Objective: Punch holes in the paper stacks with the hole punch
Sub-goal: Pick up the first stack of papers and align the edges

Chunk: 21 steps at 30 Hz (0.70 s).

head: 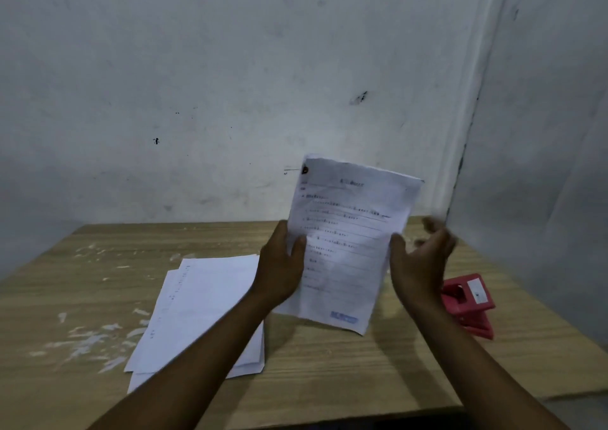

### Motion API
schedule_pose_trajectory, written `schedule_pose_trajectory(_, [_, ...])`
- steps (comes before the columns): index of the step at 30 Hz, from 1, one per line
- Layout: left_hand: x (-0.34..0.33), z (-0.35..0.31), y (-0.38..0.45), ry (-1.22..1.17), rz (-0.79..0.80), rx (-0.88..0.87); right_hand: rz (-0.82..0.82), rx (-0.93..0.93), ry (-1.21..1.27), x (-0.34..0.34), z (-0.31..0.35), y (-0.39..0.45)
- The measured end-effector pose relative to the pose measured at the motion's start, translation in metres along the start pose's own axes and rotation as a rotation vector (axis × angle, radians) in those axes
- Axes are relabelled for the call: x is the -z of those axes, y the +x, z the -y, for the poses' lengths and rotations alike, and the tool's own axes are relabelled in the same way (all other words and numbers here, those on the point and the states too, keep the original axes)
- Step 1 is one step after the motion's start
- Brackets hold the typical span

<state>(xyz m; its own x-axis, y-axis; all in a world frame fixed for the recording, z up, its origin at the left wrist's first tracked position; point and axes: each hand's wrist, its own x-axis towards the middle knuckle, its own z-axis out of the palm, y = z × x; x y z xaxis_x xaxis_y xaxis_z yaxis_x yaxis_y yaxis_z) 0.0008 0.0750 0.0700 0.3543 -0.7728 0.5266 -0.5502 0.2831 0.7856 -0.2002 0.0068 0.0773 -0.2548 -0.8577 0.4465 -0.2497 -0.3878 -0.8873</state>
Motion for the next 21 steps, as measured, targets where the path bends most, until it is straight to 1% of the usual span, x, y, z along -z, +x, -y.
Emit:
schedule_pose_trajectory(1, [0.006, -0.004, 0.008, 0.066, 0.016, -0.053, -0.075, 0.111, -0.053, 0.003, 0.007, 0.006])
schedule_pose_trajectory(2, [0.012, -0.009, 0.016, 0.124, 0.044, -0.099, -0.104, 0.220, -0.087, 0.006, 0.015, 0.012])
schedule_pose_trajectory(4, [0.021, -0.021, 0.031, 0.225, 0.118, -0.194, -0.047, 0.348, -0.135, 0.011, 0.032, 0.021])
schedule_pose_trajectory(6, [0.025, -0.031, 0.041, 0.344, 0.188, -0.291, 0.063, 0.366, -0.182, 0.014, 0.042, 0.029])
schedule_pose_trajectory(9, [0.026, -0.043, 0.050, 0.503, 0.253, -0.405, 0.305, 0.232, -0.168, 0.018, 0.042, 0.037])
schedule_pose_trajectory(11, [0.028, -0.046, 0.053, 0.571, 0.256, -0.435, 0.400, 0.149, -0.111, 0.020, 0.034, 0.040])
schedule_pose_trajectory(13, [0.032, -0.045, 0.055, 0.601, 0.249, -0.458, 0.410, 0.106, -0.041, 0.022, 0.027, 0.041])
schedule_pose_trajectory(16, [0.045, -0.032, 0.058, 0.662, 0.231, -0.445, 0.357, 0.033, 0.024, 0.027, 0.017, 0.044])
schedule_pose_trajectory(17, [0.050, -0.024, 0.059, 0.681, 0.205, -0.429, 0.352, 0.006, 0.033, 0.030, 0.013, 0.046])
schedule_pose_trajectory(19, [0.057, -0.008, 0.056, 0.664, 0.066, -0.383, 0.359, -0.047, 0.057, 0.037, 0.006, 0.048])
schedule_pose_trajectory(20, [0.058, -0.001, 0.052, 0.593, -0.027, -0.330, 0.360, -0.074, 0.072, 0.039, 0.003, 0.048])
schedule_pose_trajectory(21, [0.055, 0.004, 0.047, 0.471, -0.098, -0.246, 0.360, -0.102, 0.090, 0.041, 0.000, 0.048])
